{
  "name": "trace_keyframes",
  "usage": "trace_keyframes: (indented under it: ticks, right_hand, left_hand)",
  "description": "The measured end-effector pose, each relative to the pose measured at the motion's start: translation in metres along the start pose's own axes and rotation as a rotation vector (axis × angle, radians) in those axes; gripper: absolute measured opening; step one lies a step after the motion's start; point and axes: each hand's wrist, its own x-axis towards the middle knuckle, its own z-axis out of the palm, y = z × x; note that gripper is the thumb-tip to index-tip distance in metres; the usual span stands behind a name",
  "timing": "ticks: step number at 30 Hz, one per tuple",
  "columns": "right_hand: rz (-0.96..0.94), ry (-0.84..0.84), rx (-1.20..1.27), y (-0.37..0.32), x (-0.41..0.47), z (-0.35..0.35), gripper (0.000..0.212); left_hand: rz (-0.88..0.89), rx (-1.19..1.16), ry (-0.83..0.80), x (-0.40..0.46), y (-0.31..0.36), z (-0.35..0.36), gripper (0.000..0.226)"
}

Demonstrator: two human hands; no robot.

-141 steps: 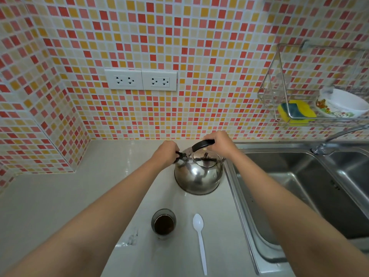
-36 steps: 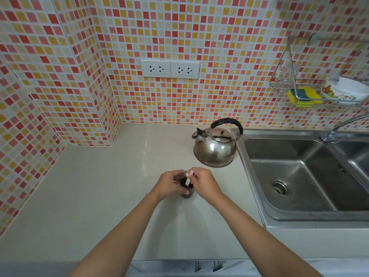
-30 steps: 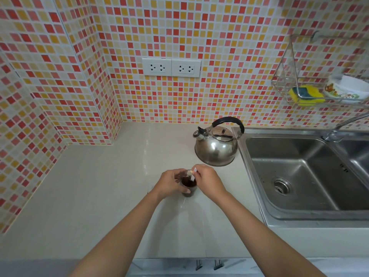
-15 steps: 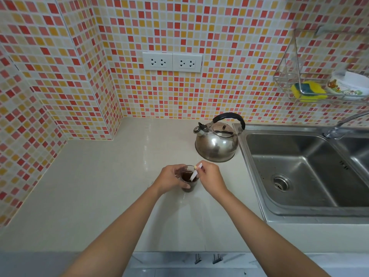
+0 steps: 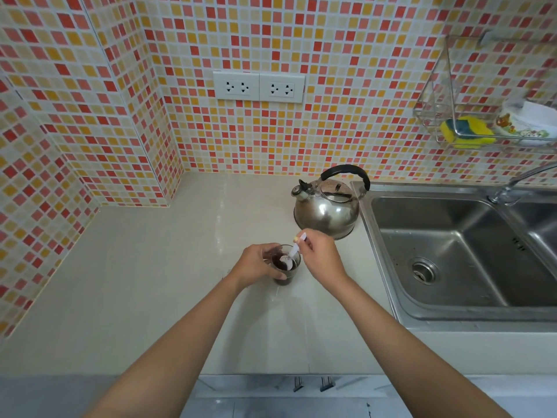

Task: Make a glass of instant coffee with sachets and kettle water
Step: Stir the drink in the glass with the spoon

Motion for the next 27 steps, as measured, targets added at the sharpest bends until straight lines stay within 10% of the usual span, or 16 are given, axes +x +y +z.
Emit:
trace_keyframes:
  ticks: [27]
  right_hand:
    - [0.056, -0.138, -0.082, 0.001, 0.0, 0.007, 0.017]
  left_hand:
    - [0.031, 0.062, 0.005, -0.003, 0.005, 0.0, 0.058]
